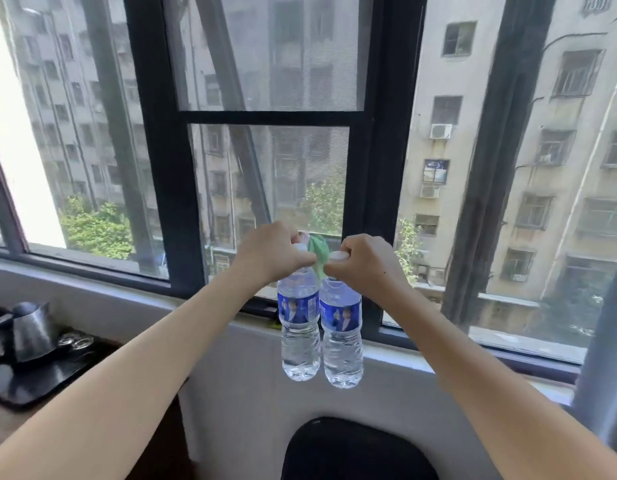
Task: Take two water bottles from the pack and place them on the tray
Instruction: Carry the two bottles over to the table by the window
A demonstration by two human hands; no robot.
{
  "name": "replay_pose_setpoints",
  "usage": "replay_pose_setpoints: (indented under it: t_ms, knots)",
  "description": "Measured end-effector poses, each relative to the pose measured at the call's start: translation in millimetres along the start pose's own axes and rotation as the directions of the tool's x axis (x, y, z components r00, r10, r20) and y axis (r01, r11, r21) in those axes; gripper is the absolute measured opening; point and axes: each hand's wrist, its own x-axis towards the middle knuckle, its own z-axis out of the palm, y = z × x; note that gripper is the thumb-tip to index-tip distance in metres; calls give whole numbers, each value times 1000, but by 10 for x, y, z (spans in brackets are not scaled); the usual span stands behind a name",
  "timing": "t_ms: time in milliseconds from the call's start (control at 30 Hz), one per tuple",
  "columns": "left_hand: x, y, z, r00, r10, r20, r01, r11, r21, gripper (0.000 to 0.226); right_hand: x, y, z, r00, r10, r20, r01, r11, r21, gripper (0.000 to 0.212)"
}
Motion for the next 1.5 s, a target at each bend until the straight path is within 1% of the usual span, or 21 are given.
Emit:
replay_pose_setpoints:
  t_ms: [100,167,300,400,533,667,733,800,867,967,1033,1067,1200,1367,1500]
  knots:
    - [-251,-404,-182,992,-120,-31,121,992,24,34,14,-302,394,995,-77,61,74,996,50,37]
    - [-446,-696,-362,979,-190,-79,195,979,62,34,36,-556,668,988,-122,100,113,990,86,35]
    - [-926,-1261,-841,927,-331,-178,357,923,140,24,22,-1242,1194,965,-225,133,192,955,225,33]
    - [-1332,-1626,-1234,875,-413,-255,461,870,173,30,-48,-1810,1549,942,-302,144,242,913,327,51]
    - [-1913,-2091,-1773,790,-499,-357,587,784,204,33,-198,-2606,1995,895,-411,175,294,837,461,34]
    - [-2500,-2538,-2294,706,-561,-432,686,692,223,21,-394,-3445,2394,824,-519,226,331,765,553,40]
    - [-2775,-2760,-2547,668,-590,-453,727,647,230,18,-485,-3849,2584,800,-549,244,324,737,593,36]
    - [-3007,-2959,-2784,628,-620,-471,767,597,237,17,-565,-4219,2777,778,-563,280,313,733,603,30]
    - [-3201,-3135,-2985,588,-634,-503,801,545,248,17,-629,-4548,2951,756,-584,294,314,718,621,32]
    - [-3407,-3391,-3215,569,-610,-551,814,512,273,18,-683,-4949,3189,741,-610,281,312,684,660,34]
    - [-3496,-3566,-3334,559,-607,-565,821,497,279,21,-685,-5171,3356,736,-619,275,313,671,672,37]
    - [-3527,-3666,-3383,549,-614,-568,829,488,273,20,-674,-5273,3451,736,-617,279,307,671,674,35]
    - [-3562,-4111,-3507,497,-650,-575,860,459,224,20,-555,-5593,3883,723,-621,303,311,684,660,27]
    - [-3480,-4787,-3638,444,-700,-559,886,434,161,17,-300,-5958,4554,690,-663,291,365,666,650,31]
    - [-3303,-5428,-3819,408,-726,-553,908,386,164,15,-1,-6279,5158,666,-698,265,381,623,684,35]
